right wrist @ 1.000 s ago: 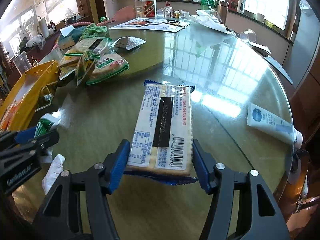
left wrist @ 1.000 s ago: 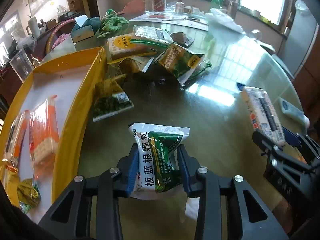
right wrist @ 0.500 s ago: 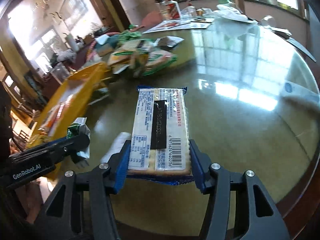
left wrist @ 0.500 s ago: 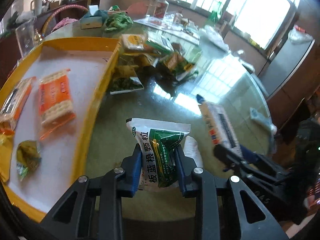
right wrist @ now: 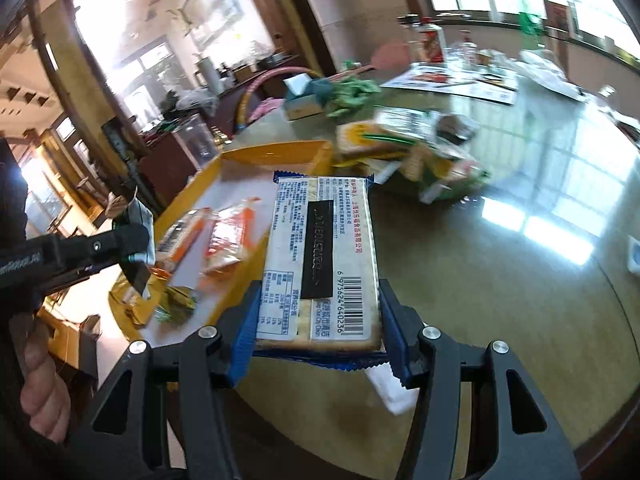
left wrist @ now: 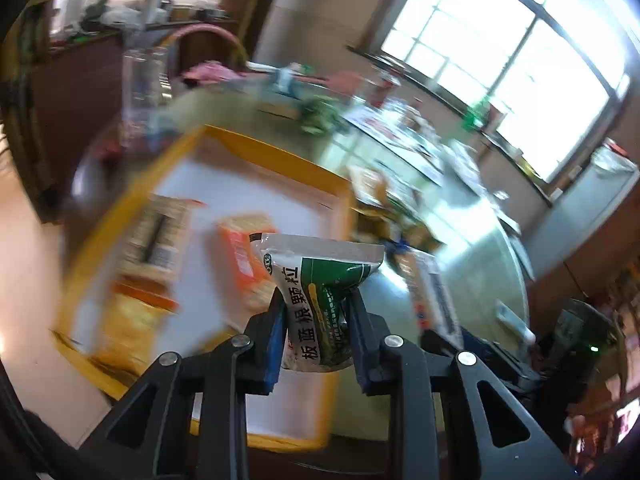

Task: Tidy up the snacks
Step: 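Carry the white-green bag and blue-edged cracker pack over the tray, then open both tools to drop the bag and cracker pack into the tray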

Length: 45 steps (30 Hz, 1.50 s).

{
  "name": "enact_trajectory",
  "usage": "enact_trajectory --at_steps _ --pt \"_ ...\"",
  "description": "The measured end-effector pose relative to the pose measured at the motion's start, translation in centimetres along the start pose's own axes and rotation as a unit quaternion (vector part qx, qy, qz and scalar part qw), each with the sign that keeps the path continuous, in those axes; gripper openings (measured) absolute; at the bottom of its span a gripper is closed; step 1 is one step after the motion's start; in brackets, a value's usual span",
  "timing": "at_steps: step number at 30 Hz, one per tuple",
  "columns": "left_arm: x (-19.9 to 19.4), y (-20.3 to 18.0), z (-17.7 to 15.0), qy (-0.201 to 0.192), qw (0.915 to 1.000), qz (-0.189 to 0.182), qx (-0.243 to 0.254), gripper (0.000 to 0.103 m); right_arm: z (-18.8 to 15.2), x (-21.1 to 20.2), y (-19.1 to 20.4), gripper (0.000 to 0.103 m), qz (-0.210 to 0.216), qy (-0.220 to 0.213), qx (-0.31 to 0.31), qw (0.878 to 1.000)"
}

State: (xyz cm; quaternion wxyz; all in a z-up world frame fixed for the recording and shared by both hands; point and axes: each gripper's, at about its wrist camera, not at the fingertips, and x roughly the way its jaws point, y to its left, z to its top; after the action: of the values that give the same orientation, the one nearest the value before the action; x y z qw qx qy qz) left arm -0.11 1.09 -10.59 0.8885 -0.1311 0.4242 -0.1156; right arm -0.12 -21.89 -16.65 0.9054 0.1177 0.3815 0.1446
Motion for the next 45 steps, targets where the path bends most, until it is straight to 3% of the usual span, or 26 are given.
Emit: enact_trajectory --at_steps 6,13,21,28,32,34,38,40,42,45 --pt "2.6 4.2 2.0 0.017 0.9986 0.044 -0.025 0.026 2.6 3.0 3.2 0.056 0.022 0.015 -0.031 0.999" --pt "7.2 6.0 0.9 0.085 0.9943 0.063 -0.007 0.026 5.9 8.8 6.0 0.056 0.024 0.050 -0.056 0.997" --pt "8.2 5.7 1.1 0.089 0.9923 0.082 0.028 0.027 7.7 13.8 7.5 0.057 -0.001 0.080 -0.080 0.994" --pt "9.2 6.7 2.3 0.093 0.9919 0.085 0.013 0.030 8.1 16.0 7.7 0.058 -0.015 0.093 -0.074 0.993" --pt "9.9 6.6 2.6 0.089 0.9907 0.100 0.026 0.034 8.4 16.4 7.7 0.065 -0.012 0.094 -0.068 0.993" --pt "10.1 6.4 2.6 0.086 0.9905 0.103 0.032 0.039 8.4 16.4 7.9 0.071 -0.005 0.093 -0.067 0.993" --pt "10.3 5.6 2.0 0.097 0.9856 0.123 0.064 0.058 8.4 15.1 7.9 0.085 -0.011 0.063 -0.061 0.996" --pt "9.8 5.2 1.7 0.093 0.9854 0.125 0.067 0.060 8.5 13.8 7.5 0.085 -0.009 0.044 -0.053 0.998" --pt "8.6 5.2 1.5 0.070 0.9894 0.115 0.054 0.073 8.5 12.4 7.0 0.085 -0.001 0.027 -0.045 0.999" --pt "7.5 5.3 1.3 0.043 0.9918 0.115 0.036 0.079 8.3 10.3 6.1 0.085 0.007 -0.003 -0.028 1.000"
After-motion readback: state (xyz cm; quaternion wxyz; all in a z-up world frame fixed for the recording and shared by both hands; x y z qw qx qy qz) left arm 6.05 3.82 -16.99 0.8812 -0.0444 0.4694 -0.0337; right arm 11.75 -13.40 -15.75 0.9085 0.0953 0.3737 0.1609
